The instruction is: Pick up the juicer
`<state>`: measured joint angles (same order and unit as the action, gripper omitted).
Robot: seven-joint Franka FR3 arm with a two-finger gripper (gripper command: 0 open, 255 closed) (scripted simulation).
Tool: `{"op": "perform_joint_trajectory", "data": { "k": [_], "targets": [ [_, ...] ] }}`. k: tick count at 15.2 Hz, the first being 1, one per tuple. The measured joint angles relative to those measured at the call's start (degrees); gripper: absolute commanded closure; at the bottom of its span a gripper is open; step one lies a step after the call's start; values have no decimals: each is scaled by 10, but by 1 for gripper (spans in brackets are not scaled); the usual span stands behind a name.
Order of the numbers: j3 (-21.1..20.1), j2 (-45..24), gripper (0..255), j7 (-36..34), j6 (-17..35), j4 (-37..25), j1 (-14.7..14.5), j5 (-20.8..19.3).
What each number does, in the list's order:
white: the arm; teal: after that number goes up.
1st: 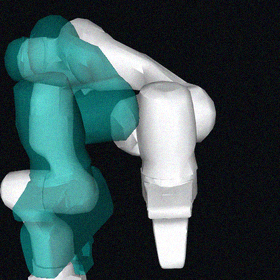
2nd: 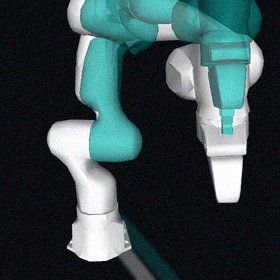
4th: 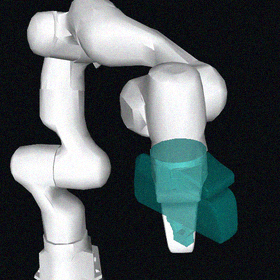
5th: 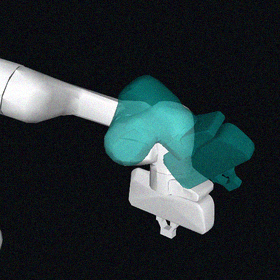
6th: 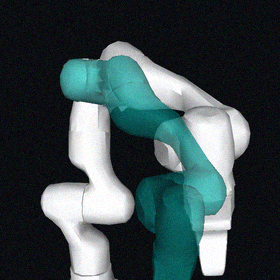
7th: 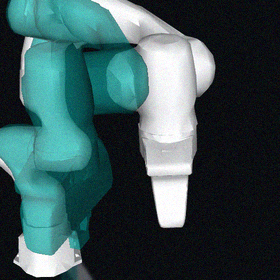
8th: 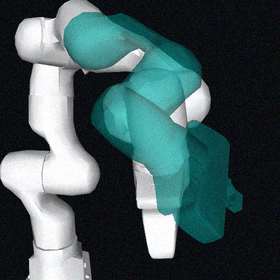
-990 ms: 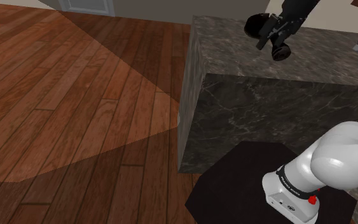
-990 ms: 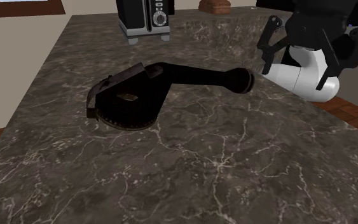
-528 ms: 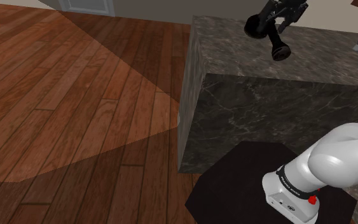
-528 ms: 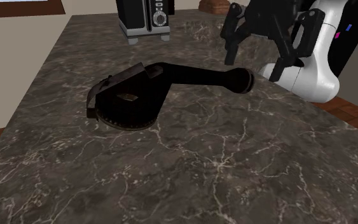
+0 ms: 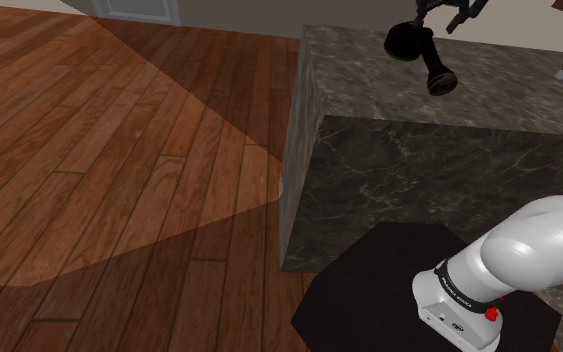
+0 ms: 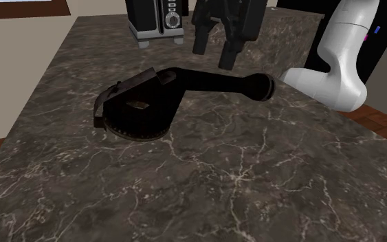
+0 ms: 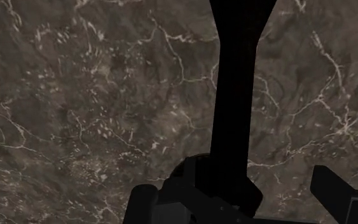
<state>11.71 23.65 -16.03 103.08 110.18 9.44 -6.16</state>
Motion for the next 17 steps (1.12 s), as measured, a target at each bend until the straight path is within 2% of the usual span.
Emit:
{"op": "perform_joint_trajectory", "data": {
  "k": [2, 9, 10, 17],
  "targets": [
    [5, -9, 0, -5, 7, -6, 5, 0],
    [8, 0, 0, -11, 57, 51, 8, -4],
    [8, 1, 255, -11, 59, 55, 8, -5],
    [9, 3, 255, -11, 63, 59, 9, -5]
  ]
}}
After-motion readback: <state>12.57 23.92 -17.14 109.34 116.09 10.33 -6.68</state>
